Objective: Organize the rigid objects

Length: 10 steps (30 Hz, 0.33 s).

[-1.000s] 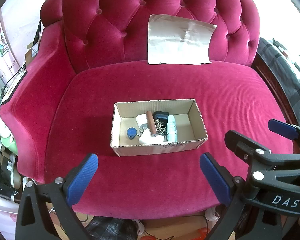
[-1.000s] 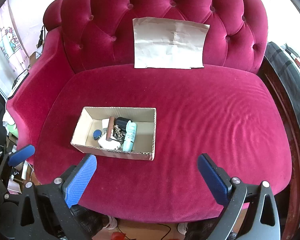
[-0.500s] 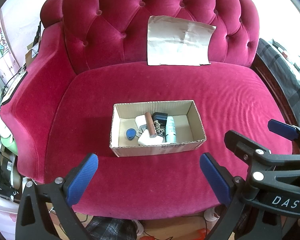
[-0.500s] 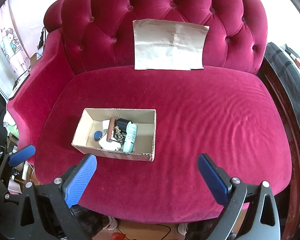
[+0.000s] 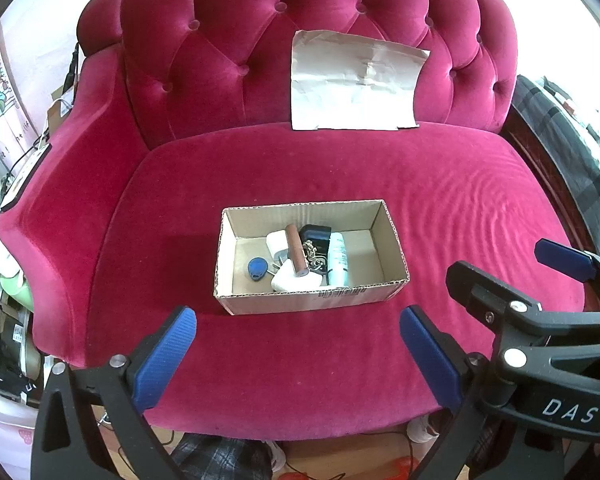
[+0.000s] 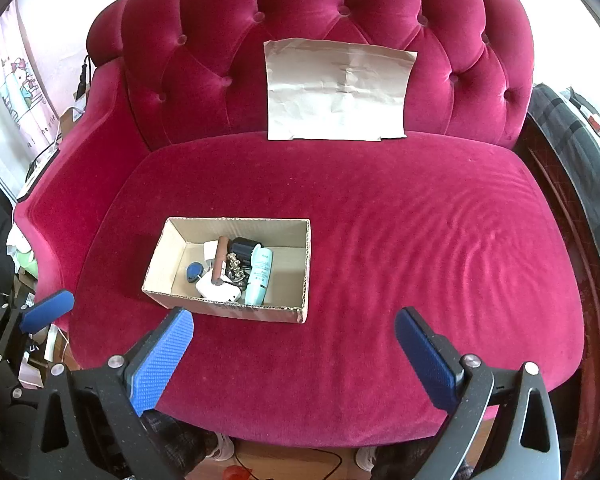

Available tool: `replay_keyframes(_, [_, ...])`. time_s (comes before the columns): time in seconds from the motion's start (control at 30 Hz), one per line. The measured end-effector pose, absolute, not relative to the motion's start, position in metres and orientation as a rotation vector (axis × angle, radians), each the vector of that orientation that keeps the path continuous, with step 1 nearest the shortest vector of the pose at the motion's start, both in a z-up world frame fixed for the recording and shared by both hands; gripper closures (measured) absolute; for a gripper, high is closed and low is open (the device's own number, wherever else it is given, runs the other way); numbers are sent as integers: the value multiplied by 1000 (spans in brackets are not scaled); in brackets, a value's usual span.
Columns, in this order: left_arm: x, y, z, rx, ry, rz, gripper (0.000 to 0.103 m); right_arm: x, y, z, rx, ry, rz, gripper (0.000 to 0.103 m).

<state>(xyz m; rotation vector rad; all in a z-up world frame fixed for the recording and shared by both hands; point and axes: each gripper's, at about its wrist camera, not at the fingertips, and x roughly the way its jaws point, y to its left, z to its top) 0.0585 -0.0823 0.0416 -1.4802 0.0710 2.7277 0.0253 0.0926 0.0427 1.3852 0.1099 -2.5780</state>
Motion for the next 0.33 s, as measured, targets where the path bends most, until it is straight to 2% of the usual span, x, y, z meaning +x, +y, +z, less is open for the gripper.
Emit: replay_keyframes(0.33, [55, -78, 38, -1470, 106, 2745, 0, 21, 94, 41, 1383, 117, -2579, 0])
